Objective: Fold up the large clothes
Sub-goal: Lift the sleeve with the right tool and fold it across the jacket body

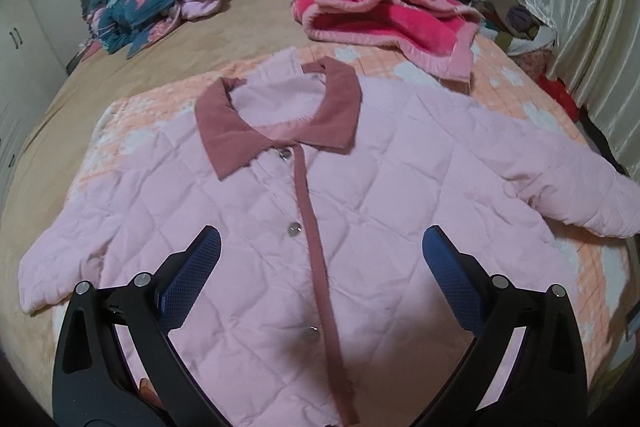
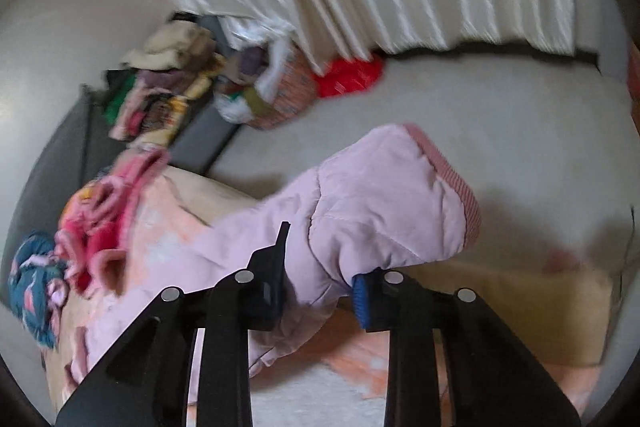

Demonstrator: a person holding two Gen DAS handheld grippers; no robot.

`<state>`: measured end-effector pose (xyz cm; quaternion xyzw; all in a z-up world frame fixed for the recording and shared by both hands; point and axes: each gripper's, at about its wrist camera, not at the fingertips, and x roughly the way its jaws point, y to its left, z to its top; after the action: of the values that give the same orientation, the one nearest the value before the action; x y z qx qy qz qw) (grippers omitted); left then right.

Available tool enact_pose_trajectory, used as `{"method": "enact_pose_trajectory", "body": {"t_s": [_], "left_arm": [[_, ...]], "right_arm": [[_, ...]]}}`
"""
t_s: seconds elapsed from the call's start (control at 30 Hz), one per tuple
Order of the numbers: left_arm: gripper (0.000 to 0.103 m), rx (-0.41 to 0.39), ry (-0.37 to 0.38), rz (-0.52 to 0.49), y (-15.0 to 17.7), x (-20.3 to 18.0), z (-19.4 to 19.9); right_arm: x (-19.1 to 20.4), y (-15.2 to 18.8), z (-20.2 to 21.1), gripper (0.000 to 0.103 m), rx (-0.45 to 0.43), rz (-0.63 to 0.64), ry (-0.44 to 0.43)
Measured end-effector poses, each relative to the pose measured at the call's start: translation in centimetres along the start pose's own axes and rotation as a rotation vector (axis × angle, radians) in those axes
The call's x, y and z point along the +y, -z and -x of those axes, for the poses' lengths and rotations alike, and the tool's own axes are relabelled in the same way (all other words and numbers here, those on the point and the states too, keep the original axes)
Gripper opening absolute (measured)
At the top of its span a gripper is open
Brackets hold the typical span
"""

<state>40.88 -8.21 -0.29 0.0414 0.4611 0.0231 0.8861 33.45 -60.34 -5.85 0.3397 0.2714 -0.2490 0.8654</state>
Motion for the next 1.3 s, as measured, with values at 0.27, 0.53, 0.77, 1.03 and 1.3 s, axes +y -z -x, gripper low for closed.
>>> {"method": "enact_pose_trajectory", "body": {"t_s": [0.27, 0.53, 0.77, 1.03, 1.3], "left_arm": [[0.095, -0.054, 0.047, 0.005, -1.3, 0.6, 4.0], [0.095, -0.097, 0.057, 0.006, -1.8, 2.3, 7.1], [0.095, -0.115, 0.096, 0.026, -1.9, 4.7, 8.5], [0.095, -0.125, 0.073, 0.078, -1.6, 8.7, 9.2], [0.095, -0.147, 0.071, 0.110, -1.8, 11.9, 10.2]], "right_arm": [[8.1, -3.7, 7.8, 0.024, -0.112, 0.195, -0.140], [16.7, -3.1, 12.3, 0.024, -0.170, 0.395, -0.206], [22.2, -1.4, 15.0, 0.023, -0.203, 0.506, -0.283], [27.6, 0.9, 17.3, 0.020, -0.203, 0.590, -0.380], [31.8, 3.3, 18.8, 0.019, -0.199, 0.646, -0.459]]}}
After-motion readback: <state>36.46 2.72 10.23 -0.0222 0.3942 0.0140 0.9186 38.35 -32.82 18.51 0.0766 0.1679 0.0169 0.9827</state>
